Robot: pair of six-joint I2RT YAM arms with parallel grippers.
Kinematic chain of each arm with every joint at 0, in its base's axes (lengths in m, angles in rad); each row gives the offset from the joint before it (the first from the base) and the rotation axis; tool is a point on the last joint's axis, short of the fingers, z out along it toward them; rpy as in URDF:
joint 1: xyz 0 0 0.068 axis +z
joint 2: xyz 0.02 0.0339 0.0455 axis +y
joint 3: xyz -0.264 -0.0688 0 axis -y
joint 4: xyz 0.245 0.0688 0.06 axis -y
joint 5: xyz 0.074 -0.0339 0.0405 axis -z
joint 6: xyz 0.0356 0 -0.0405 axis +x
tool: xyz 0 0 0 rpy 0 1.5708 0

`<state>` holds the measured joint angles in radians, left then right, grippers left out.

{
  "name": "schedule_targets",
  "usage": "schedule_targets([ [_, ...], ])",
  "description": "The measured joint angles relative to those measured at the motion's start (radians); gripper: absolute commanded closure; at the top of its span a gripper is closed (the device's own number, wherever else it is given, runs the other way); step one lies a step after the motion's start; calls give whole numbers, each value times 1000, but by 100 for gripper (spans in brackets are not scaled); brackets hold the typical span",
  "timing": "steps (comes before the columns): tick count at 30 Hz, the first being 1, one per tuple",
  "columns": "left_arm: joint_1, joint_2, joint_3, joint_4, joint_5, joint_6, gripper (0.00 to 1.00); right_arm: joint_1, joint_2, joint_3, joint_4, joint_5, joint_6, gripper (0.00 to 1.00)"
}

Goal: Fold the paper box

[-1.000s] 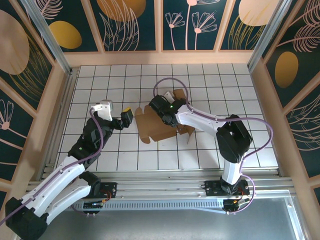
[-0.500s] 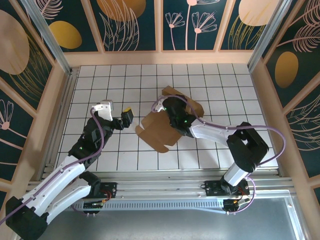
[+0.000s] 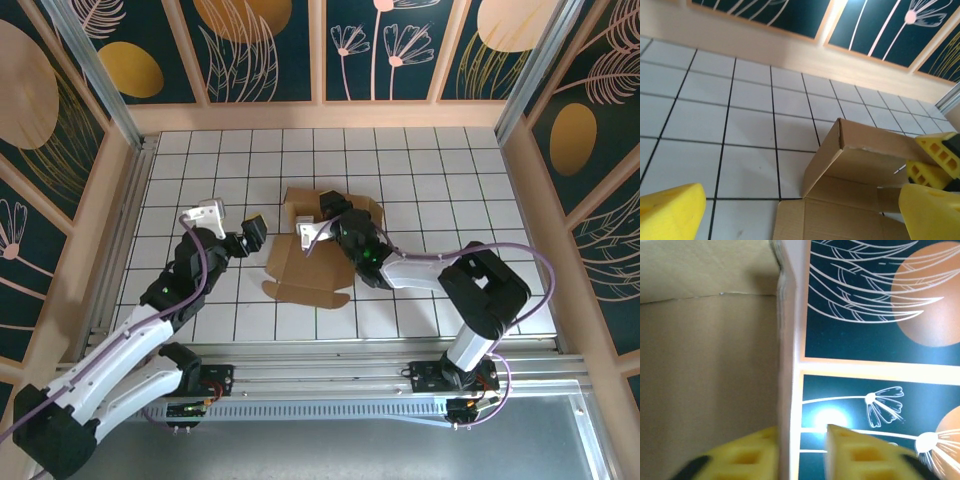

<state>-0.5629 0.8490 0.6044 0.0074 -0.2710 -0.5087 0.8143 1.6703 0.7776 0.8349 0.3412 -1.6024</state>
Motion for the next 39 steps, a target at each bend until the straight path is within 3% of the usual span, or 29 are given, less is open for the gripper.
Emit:
schedule_targets([
  [5,0,150,163,-101,54,-48,7,9,-34,-37,7,-20,71,47],
  [11,45,370,418,-195,235,-42,12,68,-248,-75,-67,-16,311,35],
  [14,101,497,530,-230,341,-11,16,91,-385,-34,-210,1,654,36],
  [17,164,628,628,-283,478,39,19,56,-442,134,-481,-2,1161,41],
  [21,195,799,755,-365,605,111,20,-43,-460,313,-784,-64,1809,39],
  [25,195,885,801,-408,652,138,25,-100,-451,317,-980,-136,2184,38],
  [31,198,952,819,-407,727,142,34,-255,-320,315,-1100,-294,2386,35],
  [39,198,956,789,-393,784,142,43,-263,-220,315,-1115,-418,2477,33],
])
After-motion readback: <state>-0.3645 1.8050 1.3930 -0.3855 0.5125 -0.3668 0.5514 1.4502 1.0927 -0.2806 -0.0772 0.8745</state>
